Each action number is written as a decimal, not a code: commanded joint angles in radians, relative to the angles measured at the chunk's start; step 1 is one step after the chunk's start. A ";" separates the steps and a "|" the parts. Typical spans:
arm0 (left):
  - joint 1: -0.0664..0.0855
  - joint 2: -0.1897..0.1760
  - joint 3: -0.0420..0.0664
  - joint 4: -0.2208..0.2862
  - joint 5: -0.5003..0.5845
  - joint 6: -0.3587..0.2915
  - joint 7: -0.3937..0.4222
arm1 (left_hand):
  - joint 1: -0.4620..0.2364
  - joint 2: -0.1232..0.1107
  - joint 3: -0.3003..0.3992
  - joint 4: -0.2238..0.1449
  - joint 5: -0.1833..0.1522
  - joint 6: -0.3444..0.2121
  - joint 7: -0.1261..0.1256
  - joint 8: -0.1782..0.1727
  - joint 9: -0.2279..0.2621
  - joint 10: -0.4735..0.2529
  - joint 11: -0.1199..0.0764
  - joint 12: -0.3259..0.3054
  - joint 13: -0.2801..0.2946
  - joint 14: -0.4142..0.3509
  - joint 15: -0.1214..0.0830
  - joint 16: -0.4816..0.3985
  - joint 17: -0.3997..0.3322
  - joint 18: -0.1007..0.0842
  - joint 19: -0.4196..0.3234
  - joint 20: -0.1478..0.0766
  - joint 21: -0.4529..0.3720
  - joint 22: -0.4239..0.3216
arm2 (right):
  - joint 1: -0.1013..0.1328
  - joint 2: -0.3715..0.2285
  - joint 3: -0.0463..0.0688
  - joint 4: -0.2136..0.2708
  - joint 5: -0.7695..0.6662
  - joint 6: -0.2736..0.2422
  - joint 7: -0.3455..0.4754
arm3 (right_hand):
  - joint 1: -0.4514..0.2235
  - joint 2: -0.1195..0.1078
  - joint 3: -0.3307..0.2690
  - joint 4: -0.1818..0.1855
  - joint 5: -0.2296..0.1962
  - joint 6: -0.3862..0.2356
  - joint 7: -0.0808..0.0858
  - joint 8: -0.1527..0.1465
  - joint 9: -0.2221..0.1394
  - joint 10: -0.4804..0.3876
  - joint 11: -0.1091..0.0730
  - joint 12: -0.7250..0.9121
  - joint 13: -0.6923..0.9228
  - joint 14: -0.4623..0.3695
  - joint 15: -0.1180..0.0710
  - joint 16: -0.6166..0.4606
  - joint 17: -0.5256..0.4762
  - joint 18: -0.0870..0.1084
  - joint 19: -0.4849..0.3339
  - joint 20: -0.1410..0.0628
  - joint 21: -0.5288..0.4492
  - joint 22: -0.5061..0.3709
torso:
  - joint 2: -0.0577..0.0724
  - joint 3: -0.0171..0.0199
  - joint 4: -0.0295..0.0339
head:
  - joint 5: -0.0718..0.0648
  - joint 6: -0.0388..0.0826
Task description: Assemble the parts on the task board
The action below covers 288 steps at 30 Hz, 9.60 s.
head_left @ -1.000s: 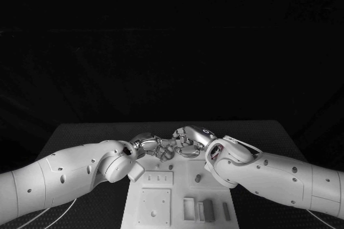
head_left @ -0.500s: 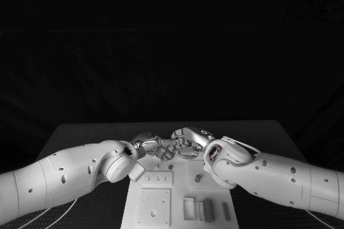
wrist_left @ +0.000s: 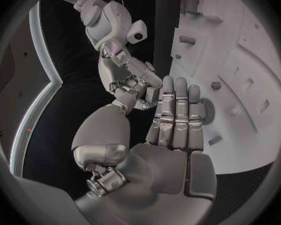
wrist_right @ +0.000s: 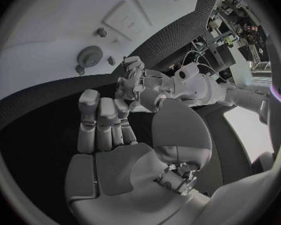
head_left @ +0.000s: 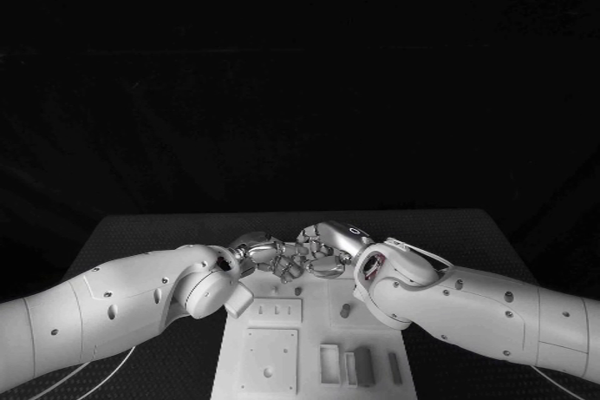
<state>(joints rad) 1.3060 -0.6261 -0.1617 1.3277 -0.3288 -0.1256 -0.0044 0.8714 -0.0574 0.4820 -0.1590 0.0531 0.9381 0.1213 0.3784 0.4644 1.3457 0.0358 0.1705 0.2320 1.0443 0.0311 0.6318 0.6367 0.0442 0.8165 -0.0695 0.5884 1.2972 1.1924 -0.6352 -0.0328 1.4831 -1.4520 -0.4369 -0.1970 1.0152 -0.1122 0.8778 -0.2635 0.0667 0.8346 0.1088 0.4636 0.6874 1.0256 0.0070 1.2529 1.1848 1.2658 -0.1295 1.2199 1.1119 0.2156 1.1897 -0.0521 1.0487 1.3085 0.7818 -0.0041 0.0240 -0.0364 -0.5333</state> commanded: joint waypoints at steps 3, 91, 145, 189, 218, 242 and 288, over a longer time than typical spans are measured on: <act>0.003 0.000 0.003 0.004 0.004 0.003 0.012 | 0.021 0.031 0.008 -0.028 -0.002 0.018 -0.003 0.001 0.003 0.013 0.000 0.007 0.004 -0.003 -0.002 0.005 0.000 0.015 -0.006 0.001 0.006 -0.001 | -0.002 -0.002 -0.002 -0.002 -0.010 0.016 0.004 | 0.001 -0.011 0.007 0.000 -0.003 0.183 -0.032 -0.005 0.000 -0.045 -0.037 0.005 -0.001 0.000 -0.005 0.001 -0.001 0.046 0.001 -0.005 0.003 0.014 | -0.001 -0.0012 0.0008 | -0.001 -0.003; 0.019 -0.071 -0.002 0.038 -0.277 0.011 -0.196 | -0.017 0.067 0.148 -0.122 0.476 0.212 -0.106 -0.008 0.121 0.074 -0.133 0.744 0.605 0.195 -0.220 0.518 0.201 0.014 0.206 -0.192 0.377 0.023 | 0.019 -0.064 0.001 -0.441 0.911 0.165 0.417 | 0.031 -0.018 -0.370 -0.025 0.196 -0.079 0.076 -0.201 -0.171 -0.178 0.155 -0.791 -0.910 -0.406 0.273 -0.817 -0.518 -0.022 -0.546 0.247 -0.711 -0.285 | -0.016 0.0052 -0.0015 | 0.019 -0.023; 0.018 -0.001 -0.078 0.055 -0.740 0.135 -0.363 | -0.116 0.091 0.209 -0.129 0.596 0.271 -0.141 0.089 0.182 0.080 -0.167 0.784 0.566 0.206 -0.205 0.572 0.169 0.005 0.208 -0.194 0.402 0.023 | 0.021 -0.043 0.004 -0.381 0.757 0.178 0.399 | 0.032 -0.016 -0.377 -0.022 0.311 -0.072 0.064 -0.167 -0.242 -0.056 0.164 -1.042 -1.117 -0.442 0.318 -0.923 -0.656 -0.043 -0.628 0.276 -0.883 -0.300 | -0.017 0.0045 -0.0005 | 0.028 -0.107; 0.014 0.054 -0.076 -0.011 -0.785 0.179 -0.378 | -0.170 0.103 0.294 -0.063 0.359 0.259 -0.152 0.177 0.172 0.069 -0.177 0.871 0.524 0.207 -0.204 0.633 0.138 0.016 0.214 -0.189 0.429 0.026 | 0.021 -0.031 0.004 -0.384 0.744 0.172 0.390 | 0.031 -0.021 -0.376 -0.020 0.393 -0.074 0.067 -0.159 -0.255 -0.045 0.170 -1.074 -1.117 -0.456 0.327 -0.924 -0.676 -0.051 -0.637 0.275 -0.904 -0.274 | -0.015 0.0028 -0.0010 | 0.035 -0.098; 0.013 0.025 -0.071 0.023 -0.795 0.131 -0.368 | -0.168 0.113 0.299 -0.058 0.324 0.259 -0.154 0.185 0.164 0.066 -0.179 0.879 0.514 0.206 -0.205 0.640 0.132 0.018 0.212 -0.190 0.432 0.027 | 0.021 -0.033 0.004 -0.384 0.742 0.171 0.391 | 0.025 -0.022 -0.377 -0.016 0.419 -0.074 0.068 -0.156 -0.260 -0.041 0.171 -1.083 -1.117 -0.461 0.329 -0.923 -0.682 -0.054 -0.640 0.275 -0.912 -0.262 | -0.017 0.0029 -0.0001 | 0.026 -0.097; 0.008 0.017 -0.070 0.029 -0.797 0.043 -0.359 | -0.162 0.120 0.304 -0.053 0.198 0.249 -0.146 0.162 0.145 0.061 -0.171 0.867 0.485 0.202 -0.205 0.631 0.114 0.018 0.208 -0.189 0.431 0.025 | 0.021 -0.038 0.004 -0.382 0.741 0.169 0.390 | 0.023 -0.021 -0.378 -0.017 0.423 -0.074 0.066 -0.154 -0.262 -0.040 0.167 -1.086 -1.117 -0.463 0.329 -0.923 -0.684 -0.055 -0.641 0.275 -0.915 -0.259 | -0.017 0.0035 0.0002 | 0.026 -0.099; -0.064 -0.035 -0.079 0.110 -0.896 -0.250 -0.337 | -0.043 0.004 0.313 0.000 0.110 0.260 -0.143 0.136 0.139 0.064 -0.168 0.882 0.451 0.209 -0.220 0.639 0.096 0.024 0.223 -0.198 0.437 0.023 | 0.021 -0.055 0.004 -0.373 0.738 0.165 0.387 | 0.016 -0.021 -0.380 -0.013 0.423 -0.073 0.065 -0.151 -0.265 -0.036 0.163 -1.091 -1.116 -0.467 0.329 -0.922 -0.688 -0.057 -0.642 0.274 -0.920 -0.250 | -0.017 0.0047 -0.0016 | 0.031 -0.112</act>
<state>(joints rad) 1.2419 -0.6639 -0.2414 1.4371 -1.2163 -0.3578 -0.3548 0.8226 -0.0539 0.7950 -0.1649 0.1692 1.0648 0.0761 0.5195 0.6015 1.4443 -0.1010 1.0493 0.6842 1.2432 -0.1684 1.2669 0.7343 0.0535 1.0383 -0.1696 1.0221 1.3075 1.2132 -0.6897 -0.0297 1.1080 -0.7051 -0.2730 0.1854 1.0400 -0.1291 0.4982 -0.2813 0.4850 0.7639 0.1765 0.3058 0.4238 0.9830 0.1715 0.1652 0.0690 0.8054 0.2000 0.3001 0.4246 0.1777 0.5535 0.2227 0.1313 1.0569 0.7646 0.0009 0.0232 -0.0056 -0.6449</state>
